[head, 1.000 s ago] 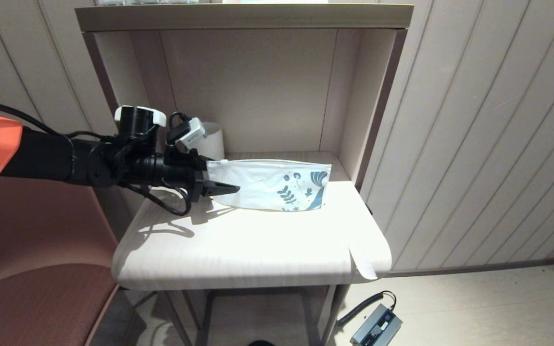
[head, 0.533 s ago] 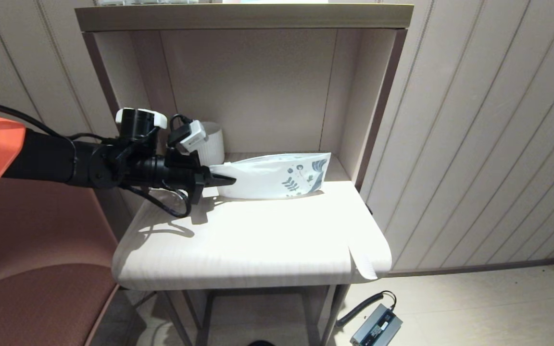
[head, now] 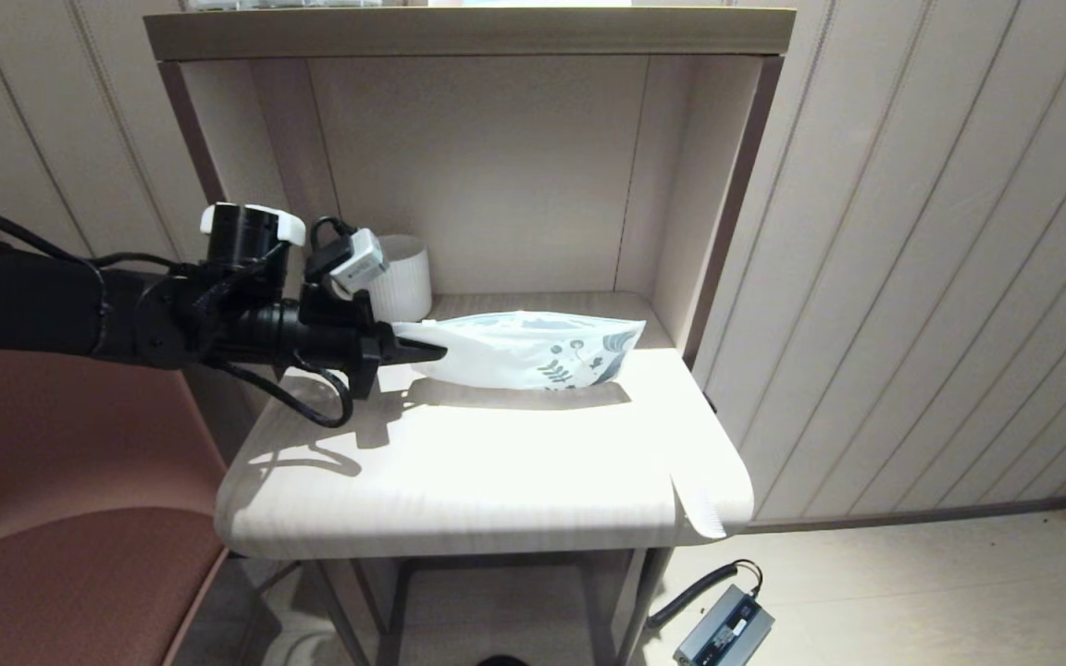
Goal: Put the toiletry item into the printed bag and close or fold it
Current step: Pick up the storage bag, then pick up the comb
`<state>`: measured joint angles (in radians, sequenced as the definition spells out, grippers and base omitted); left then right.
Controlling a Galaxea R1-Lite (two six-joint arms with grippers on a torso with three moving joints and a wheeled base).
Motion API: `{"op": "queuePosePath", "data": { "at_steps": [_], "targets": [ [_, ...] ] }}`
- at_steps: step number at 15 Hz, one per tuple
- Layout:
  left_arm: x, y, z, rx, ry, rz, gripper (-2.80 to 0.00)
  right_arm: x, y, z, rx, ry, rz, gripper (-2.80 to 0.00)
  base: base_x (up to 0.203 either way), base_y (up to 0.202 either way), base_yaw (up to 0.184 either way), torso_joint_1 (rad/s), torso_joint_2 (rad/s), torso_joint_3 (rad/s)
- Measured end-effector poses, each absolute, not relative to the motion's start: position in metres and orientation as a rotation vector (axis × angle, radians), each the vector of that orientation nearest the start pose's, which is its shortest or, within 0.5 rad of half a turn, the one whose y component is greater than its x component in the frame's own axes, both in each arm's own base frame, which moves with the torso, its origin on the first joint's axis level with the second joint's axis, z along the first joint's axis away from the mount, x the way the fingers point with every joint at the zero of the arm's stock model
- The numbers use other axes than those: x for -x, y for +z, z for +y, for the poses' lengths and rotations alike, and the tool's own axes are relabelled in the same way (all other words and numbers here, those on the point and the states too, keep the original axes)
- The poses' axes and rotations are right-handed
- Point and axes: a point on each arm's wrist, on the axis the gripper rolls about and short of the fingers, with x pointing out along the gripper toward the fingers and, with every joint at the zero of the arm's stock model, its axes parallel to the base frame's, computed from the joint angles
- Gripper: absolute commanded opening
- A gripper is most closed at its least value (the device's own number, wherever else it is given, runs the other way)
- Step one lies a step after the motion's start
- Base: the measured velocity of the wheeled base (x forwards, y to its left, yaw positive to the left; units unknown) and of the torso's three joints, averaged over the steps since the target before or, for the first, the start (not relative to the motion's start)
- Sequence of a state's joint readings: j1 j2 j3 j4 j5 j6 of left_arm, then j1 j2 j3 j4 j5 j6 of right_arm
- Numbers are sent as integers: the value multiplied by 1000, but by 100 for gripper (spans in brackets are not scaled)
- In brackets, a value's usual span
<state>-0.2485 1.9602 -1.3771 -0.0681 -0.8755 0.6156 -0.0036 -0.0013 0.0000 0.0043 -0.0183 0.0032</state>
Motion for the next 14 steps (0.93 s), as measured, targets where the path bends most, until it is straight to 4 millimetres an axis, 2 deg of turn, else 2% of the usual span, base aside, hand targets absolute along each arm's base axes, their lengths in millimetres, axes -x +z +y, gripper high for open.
{"op": "queuePosePath", "data": {
  "at_steps": [3,6,9,14],
  "targets": [
    [-332,234,-102,-341,-1192,135,-280,23,75,0,-3,-23,3,-280,0,0,0,0,0,0],
    [-283,266,-90,-312,-1181,146,-280,23,75,0,-3,-23,3,-280,0,0,0,0,0,0],
    [-252,273,-82,-265,-1158,202,-280,23,75,0,-3,-22,3,-280,0,0,0,0,0,0],
    [-235,271,-77,-222,-1147,250,-280,23,75,0,-3,-23,3,-280,0,0,0,0,0,0]
  ]
}}
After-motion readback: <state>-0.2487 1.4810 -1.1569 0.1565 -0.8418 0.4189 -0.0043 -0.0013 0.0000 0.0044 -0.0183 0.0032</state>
